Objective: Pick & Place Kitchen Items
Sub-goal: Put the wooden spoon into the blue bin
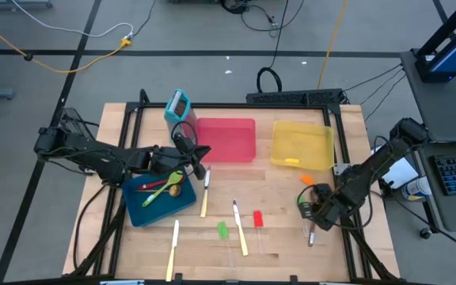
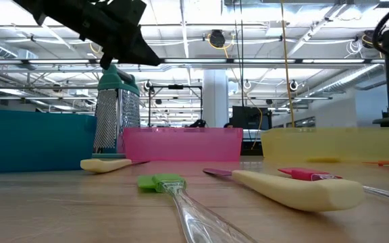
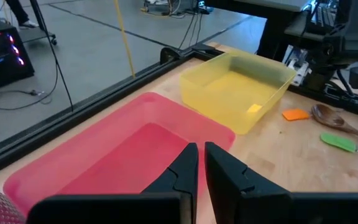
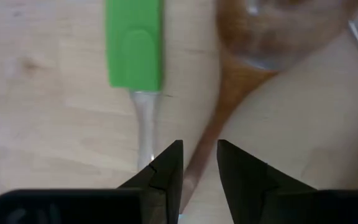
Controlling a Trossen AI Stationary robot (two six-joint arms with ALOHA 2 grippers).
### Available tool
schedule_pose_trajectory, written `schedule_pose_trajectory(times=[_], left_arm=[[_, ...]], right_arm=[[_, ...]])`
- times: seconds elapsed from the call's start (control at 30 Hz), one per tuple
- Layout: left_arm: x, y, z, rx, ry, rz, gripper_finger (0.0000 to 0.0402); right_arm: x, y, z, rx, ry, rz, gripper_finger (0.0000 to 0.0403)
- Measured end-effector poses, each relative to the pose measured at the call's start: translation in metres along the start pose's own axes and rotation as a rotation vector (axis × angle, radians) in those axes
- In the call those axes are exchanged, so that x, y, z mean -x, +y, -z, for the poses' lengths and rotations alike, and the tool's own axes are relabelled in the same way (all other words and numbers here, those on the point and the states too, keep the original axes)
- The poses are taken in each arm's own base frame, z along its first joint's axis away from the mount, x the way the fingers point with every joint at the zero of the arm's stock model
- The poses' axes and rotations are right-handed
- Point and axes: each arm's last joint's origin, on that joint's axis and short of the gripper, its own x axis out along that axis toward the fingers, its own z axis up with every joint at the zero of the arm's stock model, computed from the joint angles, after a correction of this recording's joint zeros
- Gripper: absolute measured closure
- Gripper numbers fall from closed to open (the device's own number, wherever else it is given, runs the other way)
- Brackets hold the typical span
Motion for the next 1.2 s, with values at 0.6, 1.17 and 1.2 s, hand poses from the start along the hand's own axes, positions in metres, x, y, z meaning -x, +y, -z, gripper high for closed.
schedule_pose_trajectory(times=[0.6, 1.17, 1.2], left_arm=[[0.0, -0.001, 0.0, 0.003, 0.012, 0.035, 0.0371], [0.0, -0.001, 0.001, 0.002, 0.013, 0.035, 0.0371], [0.0, -0.001, 0.001, 0.002, 0.013, 0.035, 0.0371]], right_arm=[[-0.032, -0.017, -0.016, -0.055, -0.059, 0.01, 0.0312], [-0.051, -0.039, -0.036, -0.061, -0.142, 0.09, 0.0351], [-0.051, -0.039, -0.036, -0.061, -0.143, 0.09, 0.0362]])
